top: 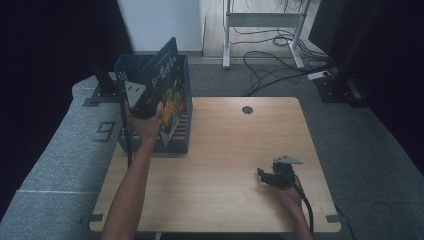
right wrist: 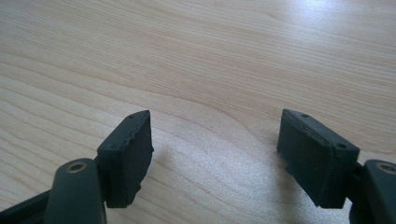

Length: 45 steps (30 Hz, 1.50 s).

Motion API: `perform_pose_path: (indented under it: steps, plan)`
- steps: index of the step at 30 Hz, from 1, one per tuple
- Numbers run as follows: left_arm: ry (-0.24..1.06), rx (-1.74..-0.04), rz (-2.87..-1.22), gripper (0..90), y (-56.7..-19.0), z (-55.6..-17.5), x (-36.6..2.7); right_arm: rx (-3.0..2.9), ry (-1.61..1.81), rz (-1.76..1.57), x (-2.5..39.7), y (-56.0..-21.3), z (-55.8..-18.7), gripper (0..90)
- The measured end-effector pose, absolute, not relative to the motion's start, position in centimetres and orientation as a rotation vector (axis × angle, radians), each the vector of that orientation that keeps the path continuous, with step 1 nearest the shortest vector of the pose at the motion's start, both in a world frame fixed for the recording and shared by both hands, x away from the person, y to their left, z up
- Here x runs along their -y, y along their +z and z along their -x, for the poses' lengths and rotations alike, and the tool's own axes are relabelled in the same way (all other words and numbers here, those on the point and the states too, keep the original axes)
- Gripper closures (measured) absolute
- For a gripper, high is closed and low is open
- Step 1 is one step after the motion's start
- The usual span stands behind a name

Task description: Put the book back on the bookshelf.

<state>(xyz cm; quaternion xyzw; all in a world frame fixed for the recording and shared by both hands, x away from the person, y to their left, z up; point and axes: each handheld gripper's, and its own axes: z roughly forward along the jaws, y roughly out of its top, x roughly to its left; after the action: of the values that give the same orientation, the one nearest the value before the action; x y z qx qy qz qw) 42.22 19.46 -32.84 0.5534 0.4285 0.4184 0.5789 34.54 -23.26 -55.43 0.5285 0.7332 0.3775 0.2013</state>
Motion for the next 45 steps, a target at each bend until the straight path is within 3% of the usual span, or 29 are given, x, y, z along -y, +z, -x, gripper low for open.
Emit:
perform_pose_path:
  steps: [45]
  plan:
    - [1.059,-1.030,-1.245,82.3,-35.0,-46.7,-17.2,-2.051,1.016,-1.459,22.9,-55.4,-34.4,25.9]
